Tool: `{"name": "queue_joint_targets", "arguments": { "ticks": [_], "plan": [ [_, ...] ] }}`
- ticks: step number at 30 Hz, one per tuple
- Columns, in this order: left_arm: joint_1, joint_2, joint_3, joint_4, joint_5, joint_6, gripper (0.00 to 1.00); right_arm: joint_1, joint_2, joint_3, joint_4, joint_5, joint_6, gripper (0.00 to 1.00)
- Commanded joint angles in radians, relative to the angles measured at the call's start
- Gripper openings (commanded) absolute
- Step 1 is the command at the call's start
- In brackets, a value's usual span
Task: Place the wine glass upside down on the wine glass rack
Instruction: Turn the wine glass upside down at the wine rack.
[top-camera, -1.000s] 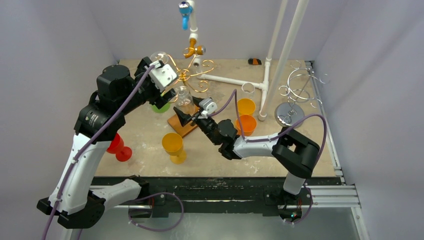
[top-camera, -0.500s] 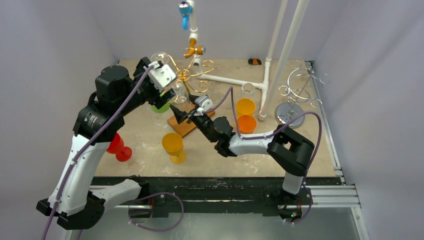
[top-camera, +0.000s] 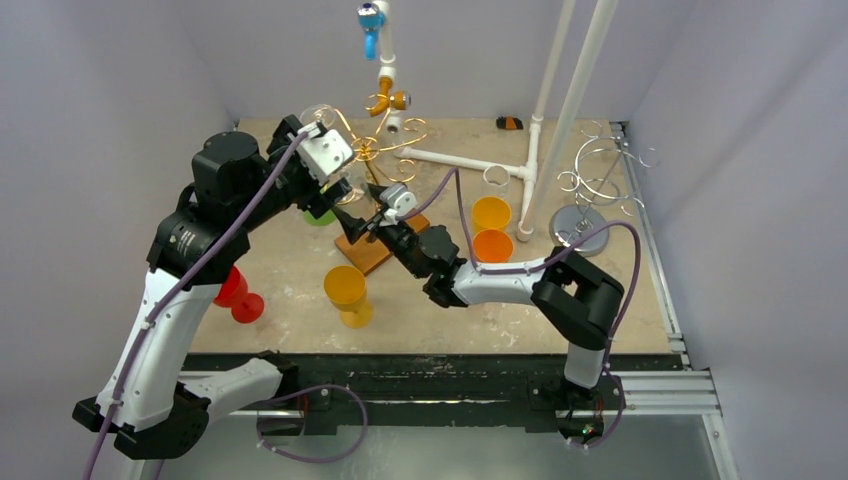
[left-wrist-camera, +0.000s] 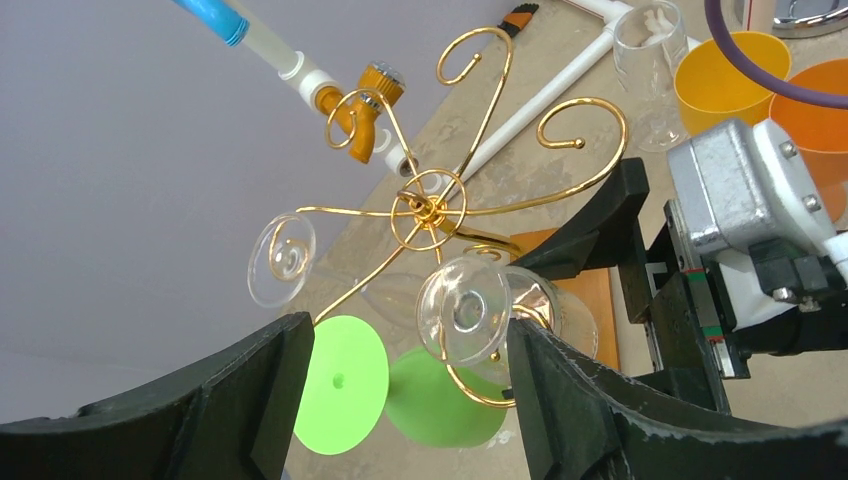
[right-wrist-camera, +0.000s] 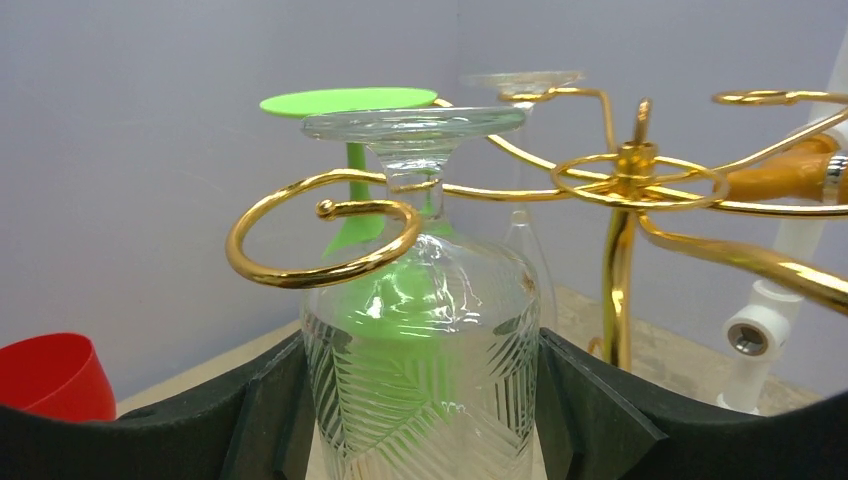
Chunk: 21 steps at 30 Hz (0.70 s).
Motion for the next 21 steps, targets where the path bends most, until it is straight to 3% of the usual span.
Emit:
{"name": "queue_joint_targets", "arguments": {
  "ticks": [1,21],
  "plan": [
    [-0.002,-0.014,0.002,0.003,-0.041,0.004,0.75,0.007,-0.002,0.066,0.04,-0.088,-0.01,0.1],
    [-0.002,-0.007,0.002,0.004,-0.049,0.007,0.75,0.012,-0.025,0.02,0.06,-0.129,-0.034,0.09]
  ]
}}
